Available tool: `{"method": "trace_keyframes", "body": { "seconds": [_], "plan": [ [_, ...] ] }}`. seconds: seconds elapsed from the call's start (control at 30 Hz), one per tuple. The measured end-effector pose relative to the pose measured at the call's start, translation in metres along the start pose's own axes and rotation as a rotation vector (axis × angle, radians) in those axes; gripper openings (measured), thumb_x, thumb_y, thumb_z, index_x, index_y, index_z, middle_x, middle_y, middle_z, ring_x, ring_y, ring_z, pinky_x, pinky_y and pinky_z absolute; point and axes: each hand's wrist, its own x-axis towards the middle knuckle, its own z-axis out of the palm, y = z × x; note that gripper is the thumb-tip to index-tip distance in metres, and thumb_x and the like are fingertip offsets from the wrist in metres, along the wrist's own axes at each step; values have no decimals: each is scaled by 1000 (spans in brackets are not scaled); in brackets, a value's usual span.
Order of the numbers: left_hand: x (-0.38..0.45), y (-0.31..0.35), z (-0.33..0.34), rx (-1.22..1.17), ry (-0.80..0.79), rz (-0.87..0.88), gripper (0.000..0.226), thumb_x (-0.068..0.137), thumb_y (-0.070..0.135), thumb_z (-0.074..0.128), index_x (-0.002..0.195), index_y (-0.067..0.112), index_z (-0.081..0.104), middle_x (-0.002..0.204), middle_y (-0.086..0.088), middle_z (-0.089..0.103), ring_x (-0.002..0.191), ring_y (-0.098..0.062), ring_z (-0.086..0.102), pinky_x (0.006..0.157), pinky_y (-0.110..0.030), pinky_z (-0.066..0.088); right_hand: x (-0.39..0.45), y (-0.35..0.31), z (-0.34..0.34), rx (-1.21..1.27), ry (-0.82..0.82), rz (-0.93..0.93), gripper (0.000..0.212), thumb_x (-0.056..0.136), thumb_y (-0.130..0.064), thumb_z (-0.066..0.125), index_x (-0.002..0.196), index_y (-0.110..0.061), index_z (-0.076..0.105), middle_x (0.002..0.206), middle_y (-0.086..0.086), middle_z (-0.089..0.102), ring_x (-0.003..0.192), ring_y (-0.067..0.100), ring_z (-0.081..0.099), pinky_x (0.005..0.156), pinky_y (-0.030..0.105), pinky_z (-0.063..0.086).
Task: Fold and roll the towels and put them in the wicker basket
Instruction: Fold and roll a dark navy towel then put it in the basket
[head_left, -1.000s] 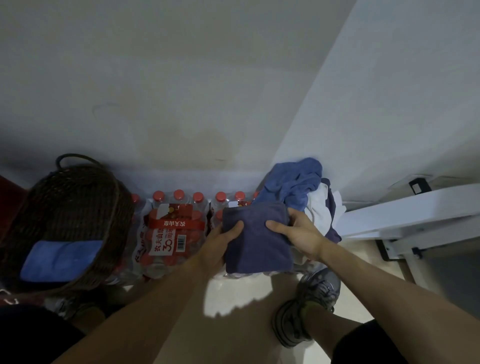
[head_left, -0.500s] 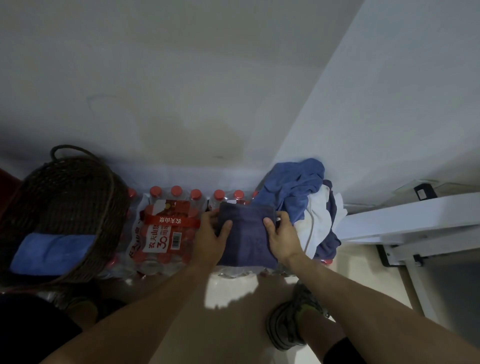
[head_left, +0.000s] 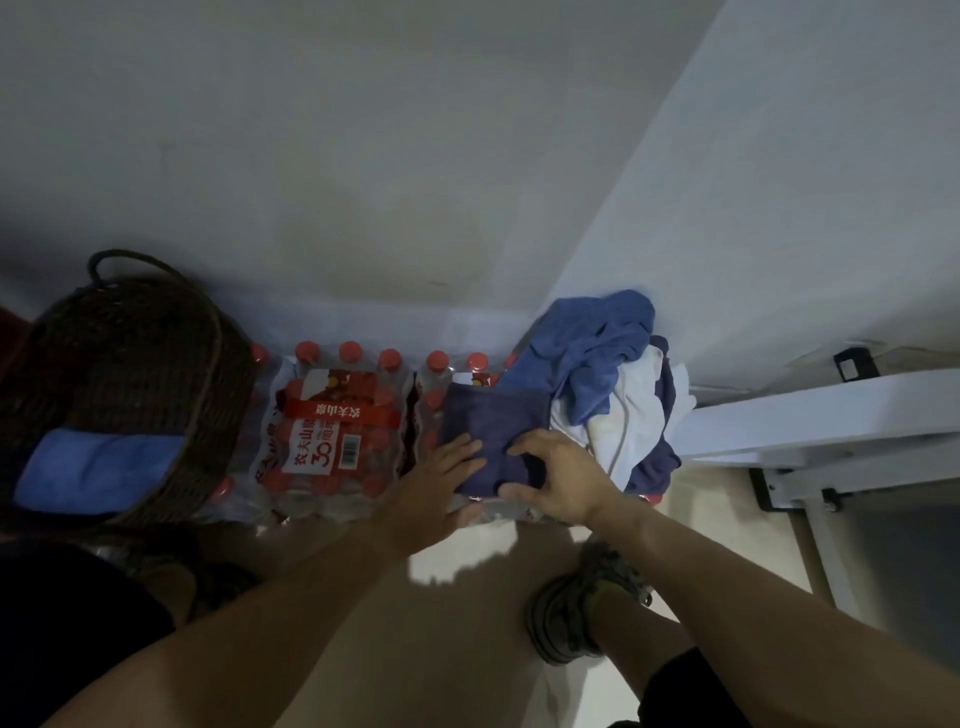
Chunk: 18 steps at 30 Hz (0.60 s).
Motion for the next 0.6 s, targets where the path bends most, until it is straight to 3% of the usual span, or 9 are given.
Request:
{"method": "trace_keyframes", "body": {
  "seconds": [0.1,0.23,0.3,0.4,0.47,0.53,0.6],
  "plan": [
    [-3,-9,-2,-10,-79,4,66,83,19,74,140,1,45,151,-13,35,144,-31,25,118,-40,23,-8,7,10,-32,-85,37,74,71,-50,82,132,-14,60,141,4,52,129,20,46,109,22,28],
    [-2,-11,1,73,-71,-2,65,83,1,68,143,5,42,153,-9,32,145,-29,26,119,-32,14,-9,10,18,-80,-147,58,85,71,-46,83,143,-13,49,156,2,34,144,18,30,115,16,13],
    [-1,-10,-4,117,-55,48,62,76,-7,71,134,0,52,145,-16,44,136,-39,39,114,-46,28,-10,11,21,-120,-212,54,89,75,-41,82,148,-12,40,161,4,22,149,19,19,117,17,6],
    [7,-12,-12,126,-12,104,55,64,-12,79,116,-5,66,127,-23,61,116,-46,58,90,-60,47,-12,18,25,-196,-280,45,91,81,-36,77,154,-14,27,164,1,9,152,17,7,118,18,0],
    [11,-10,-17,69,-8,57,45,76,-5,73,120,-3,64,132,-18,59,124,-37,55,104,-45,43,-11,19,25,-173,-275,46,88,82,-32,77,153,-14,28,164,1,10,152,17,8,117,16,0],
    [13,-10,-18,15,-15,-51,40,93,9,61,131,2,56,141,-12,52,134,-24,47,114,-27,29,-10,17,22,-148,-243,54,84,79,-30,79,150,-13,36,162,1,20,150,16,17,118,18,8],
    [19,-6,-22,-10,-13,-122,35,98,20,53,129,3,58,132,-15,59,124,-25,55,107,-28,36,-9,14,15,-116,-179,75,79,72,-30,83,142,-15,51,153,0,41,140,17,38,113,22,27]
  ]
}}
